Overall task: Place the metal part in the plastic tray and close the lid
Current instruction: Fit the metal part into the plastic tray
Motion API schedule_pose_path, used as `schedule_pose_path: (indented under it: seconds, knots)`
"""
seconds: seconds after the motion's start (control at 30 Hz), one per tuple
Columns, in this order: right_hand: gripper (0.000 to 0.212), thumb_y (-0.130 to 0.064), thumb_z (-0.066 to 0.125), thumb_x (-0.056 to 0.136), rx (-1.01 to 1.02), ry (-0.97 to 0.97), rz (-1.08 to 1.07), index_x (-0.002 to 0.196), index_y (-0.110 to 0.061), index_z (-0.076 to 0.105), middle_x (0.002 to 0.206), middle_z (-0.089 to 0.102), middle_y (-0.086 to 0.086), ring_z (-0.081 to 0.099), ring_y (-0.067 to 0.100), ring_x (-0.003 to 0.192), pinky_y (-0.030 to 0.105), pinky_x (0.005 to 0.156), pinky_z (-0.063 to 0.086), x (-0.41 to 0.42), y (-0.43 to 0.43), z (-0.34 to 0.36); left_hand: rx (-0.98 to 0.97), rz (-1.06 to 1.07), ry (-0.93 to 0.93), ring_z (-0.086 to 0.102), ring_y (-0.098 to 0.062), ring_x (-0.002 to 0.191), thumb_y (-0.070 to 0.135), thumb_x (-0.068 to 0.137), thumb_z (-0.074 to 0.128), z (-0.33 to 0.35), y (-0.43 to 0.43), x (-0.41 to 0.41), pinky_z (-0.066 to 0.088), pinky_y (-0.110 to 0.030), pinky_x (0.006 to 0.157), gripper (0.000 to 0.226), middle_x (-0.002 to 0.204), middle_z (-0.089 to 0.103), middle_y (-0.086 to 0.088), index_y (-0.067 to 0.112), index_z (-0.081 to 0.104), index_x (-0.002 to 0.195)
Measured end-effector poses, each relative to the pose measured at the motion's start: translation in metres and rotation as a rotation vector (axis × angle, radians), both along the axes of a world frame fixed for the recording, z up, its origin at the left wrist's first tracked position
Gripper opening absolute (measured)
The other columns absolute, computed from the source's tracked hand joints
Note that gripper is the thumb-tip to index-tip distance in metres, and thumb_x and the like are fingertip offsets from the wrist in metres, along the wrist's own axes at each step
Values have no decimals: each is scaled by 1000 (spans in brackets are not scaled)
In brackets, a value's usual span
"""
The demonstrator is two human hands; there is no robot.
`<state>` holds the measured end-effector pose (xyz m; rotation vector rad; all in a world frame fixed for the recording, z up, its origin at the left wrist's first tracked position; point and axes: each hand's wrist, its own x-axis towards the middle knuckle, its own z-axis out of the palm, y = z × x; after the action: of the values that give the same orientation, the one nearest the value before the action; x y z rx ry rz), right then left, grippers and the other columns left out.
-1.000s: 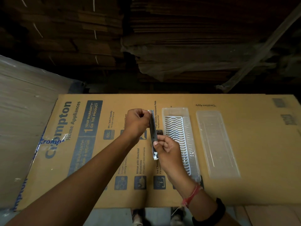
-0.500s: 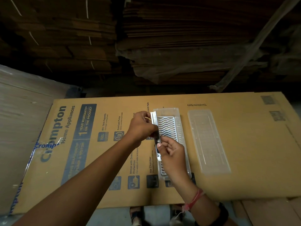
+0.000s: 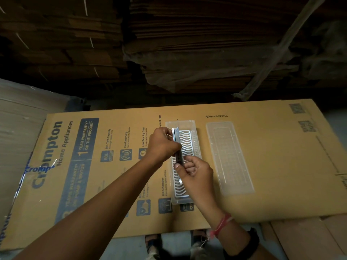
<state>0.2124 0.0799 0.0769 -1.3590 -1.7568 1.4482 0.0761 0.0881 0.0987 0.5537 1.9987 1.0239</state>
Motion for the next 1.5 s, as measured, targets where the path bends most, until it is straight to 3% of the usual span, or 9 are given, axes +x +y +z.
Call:
schedule_pose_path:
  seconds: [0.17, 0.37, 0.57, 0.67, 0.73, 0.87, 1.17, 1.33, 1.5]
  knots:
    - [26, -26, 75, 74, 278, -283, 104, 97, -17, 68, 92, 63, 0, 60, 16, 79, 27, 67, 48, -6, 11, -1, -33, -39, 71, 73, -33, 75, -4, 64, 69, -6, 7, 8, 61, -54, 64, 27, 83, 73, -18, 10, 63, 86]
    - [20, -23, 69, 83, 293, -460, 147, 99, -12, 69, 96, 66, 2, 63, 17, 85, 21, 67, 44, -15, 23, -8, -41, -92, 53, 69, -26, 74, -6, 70, 66, -19, 13, 8, 61, -51, 71, 23, 85, 72, -15, 13, 60, 80]
    - [10, -17, 61, 87, 189, -639, 177, 80, -10, 63, 88, 67, 8, 49, 17, 60, 16, 42, 24, -23, 36, -16, -78, -94, 40, 62, -25, 101, -1, 76, 62, -39, 15, 4, 54, -36, 78, 58, 117, 63, -8, 9, 52, 132]
    - [8, -12, 55, 86, 183, -707, 248, 80, -11, 61, 93, 68, 13, 62, 30, 74, 26, 53, 41, -28, 37, -19, -35, -103, 138, 62, -25, 100, 1, 81, 55, -45, 12, 0, 54, -37, 79, 53, 118, 63, -11, 7, 53, 134]
    - [10, -8, 53, 85, 187, -721, 288, 89, -7, 62, 99, 68, 16, 65, 37, 92, 37, 67, 50, -33, 36, -23, -13, -113, 204, 62, -22, 92, 1, 81, 54, -48, 9, -3, 49, -32, 76, 48, 110, 64, -9, 6, 57, 129]
    - [18, -6, 48, 89, 197, -754, 334, 100, -5, 62, 107, 66, 18, 64, 37, 101, 40, 79, 52, -39, 40, -33, 37, -134, 255, 61, -19, 88, 2, 82, 55, -52, 8, -6, 45, -25, 73, 44, 103, 62, -5, 7, 58, 126]
    - [23, -5, 41, 93, 219, -731, 317, 97, -5, 63, 102, 68, 17, 64, 35, 97, 38, 78, 50, -37, 40, -49, 67, -140, 275, 60, -17, 92, 3, 84, 56, -57, 10, -10, 49, -26, 83, 44, 101, 62, -3, 7, 58, 128]
    - [16, -16, 56, 88, 222, -756, 340, 99, -7, 63, 104, 67, 14, 65, 32, 97, 35, 74, 51, -36, 39, -34, 80, -142, 276, 61, -19, 92, 3, 84, 59, -61, 10, -12, 50, -28, 84, 43, 99, 62, -3, 6, 60, 126]
    - [25, -31, 53, 88, 506, -562, 182, 104, -15, 64, 98, 65, 4, 61, 22, 88, 34, 70, 53, -13, 59, -9, 85, -143, 266, 61, -18, 91, 3, 83, 60, -59, 11, -13, 51, -29, 82, 40, 99, 63, -4, 8, 61, 122]
